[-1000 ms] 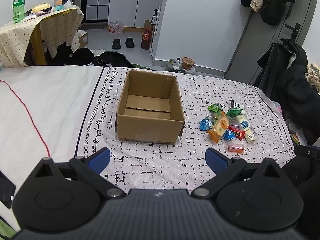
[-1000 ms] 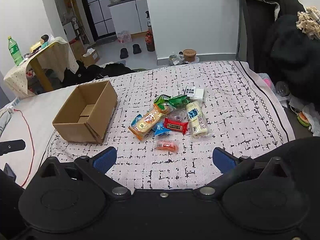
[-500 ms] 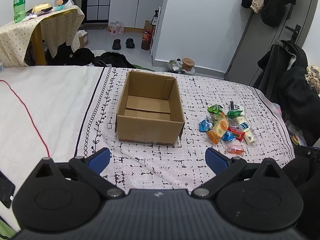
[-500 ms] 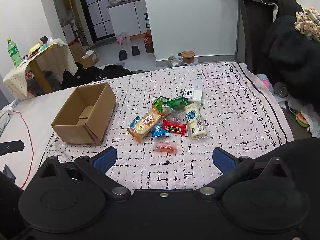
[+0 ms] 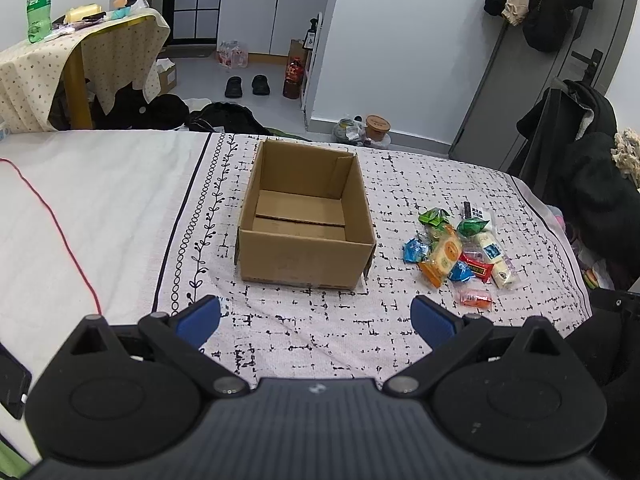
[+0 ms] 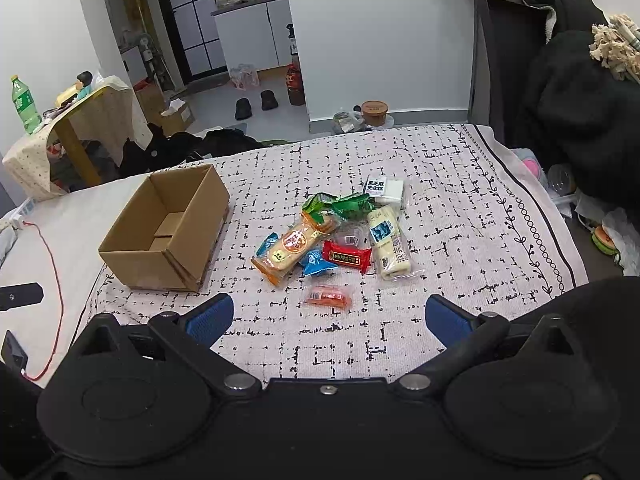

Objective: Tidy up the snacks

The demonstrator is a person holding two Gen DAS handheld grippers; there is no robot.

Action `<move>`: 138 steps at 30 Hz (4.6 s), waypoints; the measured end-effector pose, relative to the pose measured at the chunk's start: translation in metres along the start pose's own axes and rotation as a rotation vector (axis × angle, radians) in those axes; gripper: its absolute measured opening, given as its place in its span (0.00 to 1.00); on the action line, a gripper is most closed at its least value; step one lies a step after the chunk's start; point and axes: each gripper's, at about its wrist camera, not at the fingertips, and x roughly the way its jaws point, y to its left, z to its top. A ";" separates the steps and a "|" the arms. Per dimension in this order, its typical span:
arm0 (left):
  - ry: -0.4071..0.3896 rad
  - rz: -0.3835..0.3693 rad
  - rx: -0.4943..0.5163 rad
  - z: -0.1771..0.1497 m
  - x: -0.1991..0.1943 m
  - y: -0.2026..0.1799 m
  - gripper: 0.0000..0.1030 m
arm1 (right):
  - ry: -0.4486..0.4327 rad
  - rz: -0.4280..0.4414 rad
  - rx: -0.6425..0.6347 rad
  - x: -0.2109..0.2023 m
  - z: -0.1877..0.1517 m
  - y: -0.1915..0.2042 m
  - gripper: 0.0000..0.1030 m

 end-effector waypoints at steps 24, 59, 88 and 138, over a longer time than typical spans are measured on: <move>0.060 -0.077 0.188 0.041 0.055 -0.029 0.98 | 0.010 0.030 0.040 0.032 0.013 -0.018 1.00; 0.201 -0.262 0.370 0.069 0.198 -0.130 0.82 | 0.128 -0.012 0.080 0.133 0.034 -0.056 0.62; 0.340 -0.184 0.388 0.035 0.296 -0.189 0.33 | 0.178 -0.042 0.055 0.199 0.037 -0.079 0.51; 0.243 -0.214 0.259 0.040 0.251 -0.153 0.33 | 0.231 -0.190 -0.032 0.215 0.017 -0.033 0.57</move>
